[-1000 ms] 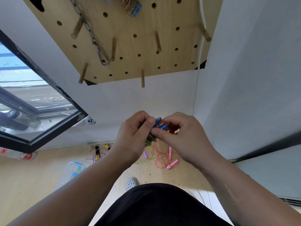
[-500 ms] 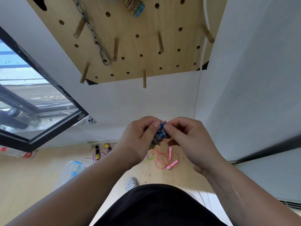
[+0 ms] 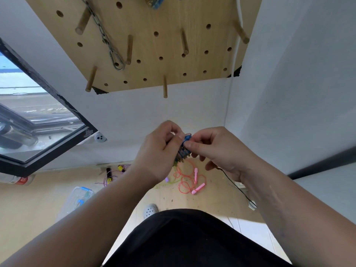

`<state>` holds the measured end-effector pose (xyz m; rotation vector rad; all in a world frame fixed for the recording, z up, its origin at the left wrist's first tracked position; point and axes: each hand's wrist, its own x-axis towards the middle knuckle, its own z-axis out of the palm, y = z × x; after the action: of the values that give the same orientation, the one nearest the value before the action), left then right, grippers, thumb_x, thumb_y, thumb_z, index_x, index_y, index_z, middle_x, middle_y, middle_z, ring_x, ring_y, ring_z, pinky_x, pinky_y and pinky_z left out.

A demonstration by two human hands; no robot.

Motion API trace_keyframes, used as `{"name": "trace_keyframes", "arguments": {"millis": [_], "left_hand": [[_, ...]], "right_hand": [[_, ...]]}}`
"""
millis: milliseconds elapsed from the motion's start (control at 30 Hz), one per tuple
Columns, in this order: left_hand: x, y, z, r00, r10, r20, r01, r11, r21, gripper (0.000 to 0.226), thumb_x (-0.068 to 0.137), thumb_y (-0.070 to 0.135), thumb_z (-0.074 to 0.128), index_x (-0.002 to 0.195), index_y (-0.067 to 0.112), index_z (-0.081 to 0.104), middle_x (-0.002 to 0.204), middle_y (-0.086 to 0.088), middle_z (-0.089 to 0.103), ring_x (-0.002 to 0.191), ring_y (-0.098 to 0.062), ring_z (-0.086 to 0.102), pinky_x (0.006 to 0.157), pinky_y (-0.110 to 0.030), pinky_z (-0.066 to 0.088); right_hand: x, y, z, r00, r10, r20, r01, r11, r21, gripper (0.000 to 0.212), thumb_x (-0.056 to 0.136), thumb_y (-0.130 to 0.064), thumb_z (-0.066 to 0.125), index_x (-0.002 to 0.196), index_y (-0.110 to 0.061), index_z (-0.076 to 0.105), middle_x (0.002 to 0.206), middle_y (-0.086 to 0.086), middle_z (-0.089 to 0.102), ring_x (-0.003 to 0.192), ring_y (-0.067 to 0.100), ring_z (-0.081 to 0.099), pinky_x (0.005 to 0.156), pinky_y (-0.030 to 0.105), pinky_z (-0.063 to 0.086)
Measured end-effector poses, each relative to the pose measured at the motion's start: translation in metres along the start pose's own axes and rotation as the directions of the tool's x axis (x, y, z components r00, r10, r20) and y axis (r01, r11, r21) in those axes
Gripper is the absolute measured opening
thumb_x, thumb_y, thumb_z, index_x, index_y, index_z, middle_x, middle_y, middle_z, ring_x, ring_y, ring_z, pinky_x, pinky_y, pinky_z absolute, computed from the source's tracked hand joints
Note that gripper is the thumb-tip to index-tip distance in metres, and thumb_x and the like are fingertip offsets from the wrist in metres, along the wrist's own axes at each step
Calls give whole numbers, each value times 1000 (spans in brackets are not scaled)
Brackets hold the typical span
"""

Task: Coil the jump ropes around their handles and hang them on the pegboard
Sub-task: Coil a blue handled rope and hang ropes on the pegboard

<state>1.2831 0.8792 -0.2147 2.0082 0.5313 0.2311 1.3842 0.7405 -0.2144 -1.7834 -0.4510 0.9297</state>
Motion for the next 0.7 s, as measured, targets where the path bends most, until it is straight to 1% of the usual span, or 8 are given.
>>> {"name": "trace_keyframes", "arguments": {"millis": [67,133,233,300,400,533,633,700], "left_hand": [[2,2,-4,998,35,54,-35,999,6,15,103,22,54,88,25,55,57,4,58,53,-11,50,53,-27,42],[4,2,-6,993,48,105,-50,999,13,15,103,23,54,89,27,55,64,-3,65,55,-13,54,54,-31,44],[3,1,-7,989,24,145,-31,999,44,19,103,21,53,85,25,55,60,6,64,49,-4,50,51,-19,38],[3,-2,-6,989,0,146,-4,1000,23,24,103,20,53,80,23,54,59,9,58,53,-3,48,53,-19,38],[3,-6,-5,993,-28,115,43,990,-131,36,103,23,51,68,28,47,63,10,49,64,-12,45,59,-32,39],[2,-7,-8,982,-18,187,100,893,-438,20,83,40,61,74,25,52,74,-9,50,68,-27,44,60,-43,35],[3,-13,-11,977,57,206,59,855,-516,20,76,42,72,78,28,58,73,-6,60,61,-24,55,56,-36,44],[3,-15,-12,980,79,184,37,832,-554,23,74,34,76,83,22,58,74,-6,66,61,-17,62,54,-26,47]], "right_hand": [[0,2,-2,999,19,48,-20,999,25,14,86,-31,78,79,-19,76,67,0,66,63,13,56,50,27,45],[-1,4,-2,998,15,56,-17,999,44,14,86,-28,79,76,-20,74,66,1,65,62,13,55,50,28,45],[-1,6,3,998,10,55,-11,1000,14,14,84,-27,80,75,-18,74,72,6,62,65,12,56,53,27,50],[0,7,6,998,25,59,-26,999,32,14,83,-27,81,78,-15,75,80,11,64,70,12,58,58,27,53],[1,4,11,1000,3,-12,-1,993,115,23,82,-23,81,81,-1,73,86,22,69,71,13,62,59,27,53],[-1,-5,24,987,-45,-156,80,971,225,41,79,-27,83,83,9,65,74,21,66,64,14,65,56,26,53],[-2,-12,29,973,-59,-225,115,963,245,44,76,-31,85,79,8,65,64,10,62,58,12,62,53,24,50],[-5,-15,27,980,-53,-193,109,950,293,51,77,-46,76,81,4,71,70,10,68,62,13,65,56,23,51]]}}
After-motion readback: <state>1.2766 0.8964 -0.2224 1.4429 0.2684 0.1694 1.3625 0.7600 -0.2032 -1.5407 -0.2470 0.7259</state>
